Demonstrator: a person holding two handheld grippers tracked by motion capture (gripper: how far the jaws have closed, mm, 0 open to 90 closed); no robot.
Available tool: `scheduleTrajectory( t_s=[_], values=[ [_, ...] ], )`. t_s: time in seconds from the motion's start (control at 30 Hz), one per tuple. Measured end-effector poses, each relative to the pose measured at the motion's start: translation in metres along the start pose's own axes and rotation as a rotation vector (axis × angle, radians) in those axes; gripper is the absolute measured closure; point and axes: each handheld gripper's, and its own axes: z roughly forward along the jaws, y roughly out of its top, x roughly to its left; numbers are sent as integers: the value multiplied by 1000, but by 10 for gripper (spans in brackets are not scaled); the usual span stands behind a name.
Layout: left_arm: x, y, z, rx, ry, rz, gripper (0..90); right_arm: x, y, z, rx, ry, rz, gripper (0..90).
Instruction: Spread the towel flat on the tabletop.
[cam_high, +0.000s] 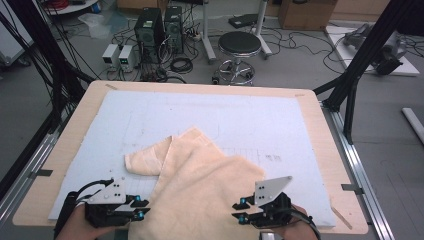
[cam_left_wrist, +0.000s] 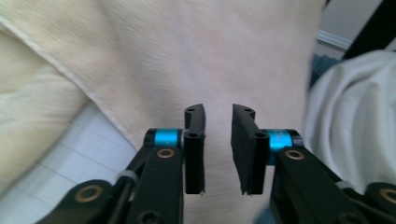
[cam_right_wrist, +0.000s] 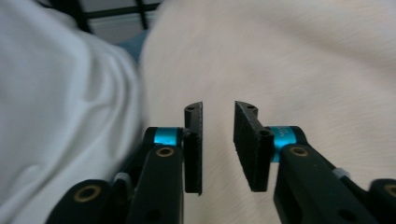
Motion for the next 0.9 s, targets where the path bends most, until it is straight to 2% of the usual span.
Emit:
scheduleTrajectory(
  t_s=[0.13, 0.2, 0.27, 0.33, 0.37, 0.47, 0.53, 0.6, 0.67, 0.73, 0.83, 0.9],
  values=[
    [24, 13, 22, -30, 43, 17, 663, -29, 4, -2, 8, -120, 13, 641],
    [38, 19, 38, -30, 49, 19, 644, -47, 1, 4, 8, -152, 33, 608],
    [51, 24, 54, -38, 80, 11, 607, -64, -4, 12, 9, -188, 61, 564],
    [62, 28, 69, -20, 117, 19, 587, -80, -10, 19, 22, -215, 98, 535],
    [68, 29, 76, -19, 110, 5, 582, -87, -13, 23, 35, -226, 113, 534],
    [79, 28, 94, 38, 78, -18, 580, -100, -18, 34, 86, -204, 153, 553],
    [81, 26, 104, 86, 67, -20, 649, -103, -20, 44, 122, -181, 155, 660],
    [79, 27, 104, 90, 68, 3, 761, -103, -21, 51, 134, -160, 139, 747],
    [75, 28, 100, 92, 81, 19, 856, -102, -20, 50, 126, -150, 143, 832],
    [70, 27, 92, 89, 84, 35, 869, -97, -19, 43, 104, -136, 158, 840],
    [61, 23, 75, 50, 91, 34, 871, -84, -16, 35, 82, -118, 130, 840],
    [54, 19, 64, 48, 89, 32, 872, -76, -16, 31, 76, -109, 119, 840]
  ],
)
